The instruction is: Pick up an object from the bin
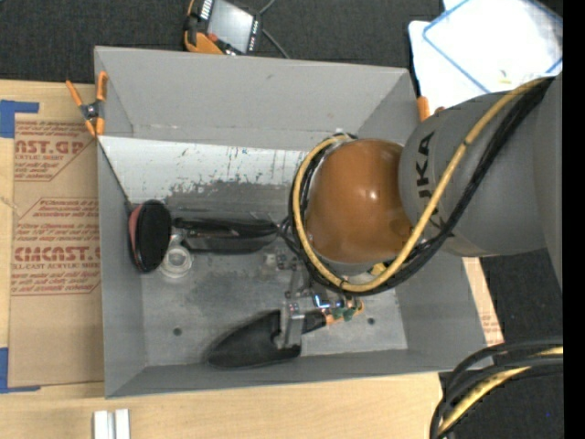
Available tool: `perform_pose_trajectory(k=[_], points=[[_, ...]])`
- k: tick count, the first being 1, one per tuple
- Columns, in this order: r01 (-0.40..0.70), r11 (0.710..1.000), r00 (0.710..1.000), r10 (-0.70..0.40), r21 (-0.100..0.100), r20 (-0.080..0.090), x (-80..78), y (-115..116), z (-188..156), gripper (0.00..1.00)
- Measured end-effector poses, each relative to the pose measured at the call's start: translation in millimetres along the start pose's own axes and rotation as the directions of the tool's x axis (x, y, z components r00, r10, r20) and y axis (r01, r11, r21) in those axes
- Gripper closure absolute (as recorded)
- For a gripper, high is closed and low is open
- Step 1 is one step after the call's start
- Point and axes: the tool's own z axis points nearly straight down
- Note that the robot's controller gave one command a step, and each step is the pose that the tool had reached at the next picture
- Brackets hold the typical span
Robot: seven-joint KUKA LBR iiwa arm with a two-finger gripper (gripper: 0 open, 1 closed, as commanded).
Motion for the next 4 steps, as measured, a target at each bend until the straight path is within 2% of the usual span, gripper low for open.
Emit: perform_pose_trajectory(k=[1,2,3,4], points=[[0.031,1.0,1.0,-0.031,0.001,0.002,-6.6,-2.1,94.8,0.0],[0.108,0.994,0.994,-0.108,0.0,0.019,-2.1,16.4,90.3,0.0],[0.038,0.999,0.999,-0.038,-0.001,0.007,-7.2,0.8,93.4,1.0],[0.038,0.999,0.999,-0.038,-0.001,0.007,-7.2,0.8,93.1,1.0]])
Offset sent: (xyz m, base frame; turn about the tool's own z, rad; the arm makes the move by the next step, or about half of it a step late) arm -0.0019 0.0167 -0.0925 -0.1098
